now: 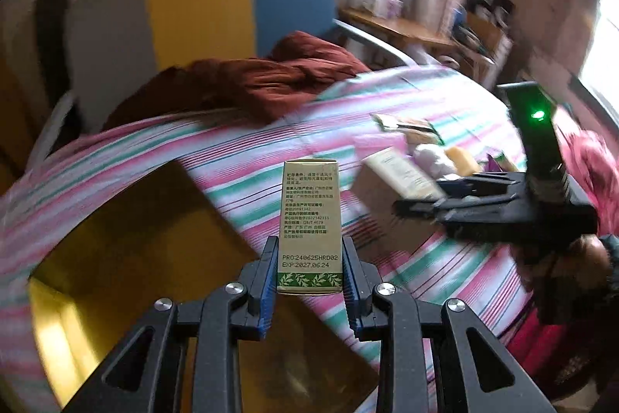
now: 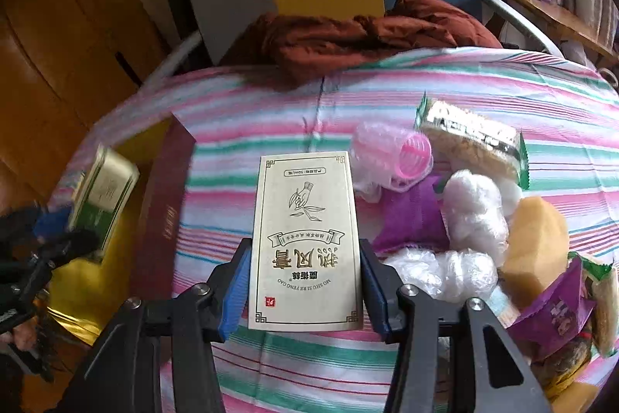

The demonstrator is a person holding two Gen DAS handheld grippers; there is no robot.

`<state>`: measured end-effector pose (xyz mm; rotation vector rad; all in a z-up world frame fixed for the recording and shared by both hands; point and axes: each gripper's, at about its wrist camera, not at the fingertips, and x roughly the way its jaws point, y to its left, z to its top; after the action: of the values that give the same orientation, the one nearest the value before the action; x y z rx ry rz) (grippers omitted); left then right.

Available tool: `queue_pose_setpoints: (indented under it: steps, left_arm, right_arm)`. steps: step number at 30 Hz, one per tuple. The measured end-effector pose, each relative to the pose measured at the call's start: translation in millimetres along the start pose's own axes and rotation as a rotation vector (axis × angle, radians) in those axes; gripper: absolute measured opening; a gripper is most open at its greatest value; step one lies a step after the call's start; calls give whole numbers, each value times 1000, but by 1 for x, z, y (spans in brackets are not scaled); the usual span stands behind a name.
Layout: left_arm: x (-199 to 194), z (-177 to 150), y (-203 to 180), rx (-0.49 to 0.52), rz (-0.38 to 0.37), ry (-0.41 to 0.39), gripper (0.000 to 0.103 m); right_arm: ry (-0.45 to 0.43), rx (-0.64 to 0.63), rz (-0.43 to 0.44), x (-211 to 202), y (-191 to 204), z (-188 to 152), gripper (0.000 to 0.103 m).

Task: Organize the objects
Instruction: 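Carry both boxes over the gold tray with both tools, then open both tools to drop the boxes into the tray, then withdraw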

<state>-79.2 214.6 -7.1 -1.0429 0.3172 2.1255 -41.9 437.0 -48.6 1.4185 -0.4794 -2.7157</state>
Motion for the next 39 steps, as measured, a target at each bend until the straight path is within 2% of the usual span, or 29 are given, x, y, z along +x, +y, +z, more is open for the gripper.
queue_pose_setpoints:
  steps: [4, 9, 13, 18, 20, 22, 25, 28, 33, 39]
  left_arm:
    - [-30, -33, 40, -119, 81, -8, 30]
    - [-57, -89, 83, -250, 193, 26, 30]
    - [-69, -126, 101, -310, 233, 50, 30]
    - [-86, -155, 115, -377, 291, 27, 31]
    - [-94, -161, 119, -396, 314, 16, 35]
    - [-102, -169, 123, -423, 330, -3, 49]
    - [-111, -173, 124, -460, 349, -33, 63]
    - [-120, -172, 126, -488, 397, -57, 77]
    - [-129, -167, 125, -506, 434, -94, 87]
    - [-138, -154, 114, -507, 499, -157, 96]
  right_arm:
    - [-43, -11, 54, -18, 18, 5, 52]
    - [-47, -70, 164, -23, 72, 4, 52]
    - [8, -159, 247, -8, 135, -2, 52]
    - [107, -206, 263, 32, 195, -11, 52]
    - [136, -209, 262, 47, 213, -12, 52]
    - [147, -199, 273, 57, 229, -14, 54]
    - [168, -181, 316, 66, 243, -15, 56]
    - [175, -195, 324, 64, 248, -22, 70]
    - [145, -232, 275, 53, 246, -32, 70]
    - [58, -310, 156, 32, 244, -47, 70]
